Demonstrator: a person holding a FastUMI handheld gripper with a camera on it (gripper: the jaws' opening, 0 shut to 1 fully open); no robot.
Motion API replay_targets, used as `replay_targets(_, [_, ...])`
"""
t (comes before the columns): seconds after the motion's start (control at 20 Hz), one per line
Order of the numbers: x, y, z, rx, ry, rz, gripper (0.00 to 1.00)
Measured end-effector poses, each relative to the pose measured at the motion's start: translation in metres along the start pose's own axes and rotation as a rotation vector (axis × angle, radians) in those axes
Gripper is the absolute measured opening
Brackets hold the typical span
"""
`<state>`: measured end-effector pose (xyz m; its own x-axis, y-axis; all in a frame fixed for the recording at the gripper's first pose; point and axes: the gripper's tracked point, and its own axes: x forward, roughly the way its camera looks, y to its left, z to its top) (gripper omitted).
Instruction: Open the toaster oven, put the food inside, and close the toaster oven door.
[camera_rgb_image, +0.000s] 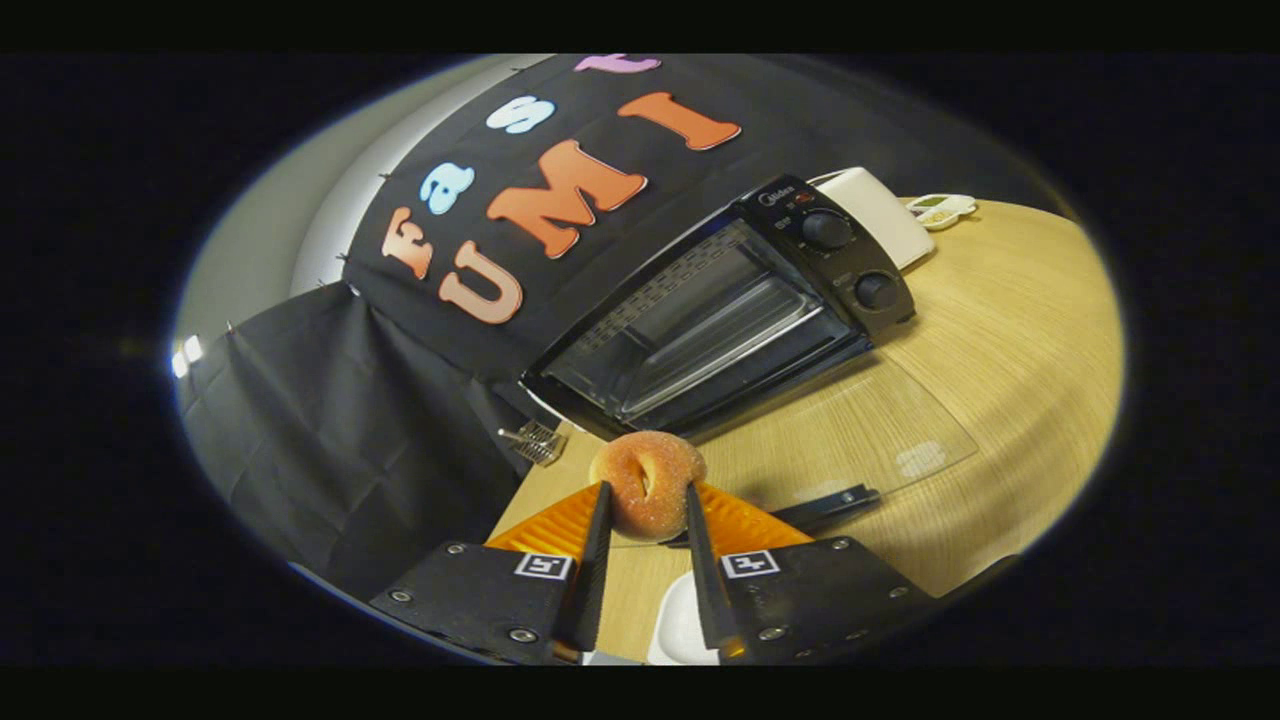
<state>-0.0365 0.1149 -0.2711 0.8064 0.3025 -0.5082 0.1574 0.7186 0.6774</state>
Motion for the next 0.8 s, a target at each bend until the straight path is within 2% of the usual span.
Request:
replay_targets(0.25, [0.036,0.012,0.038,0.095,-0.051,0.020,0.39])
replay_targets(0.35, [0.052,0.007,0.050,0.128,-0.064,0.003,0.40])
replay_targets(0.6, [0.088,-0.010,0.077,0.113,-0.106,-0.067,0.39])
replay_targets(0.8, [0.118,-0.010,0.093,0.072,-0.116,-0.080,0.39])
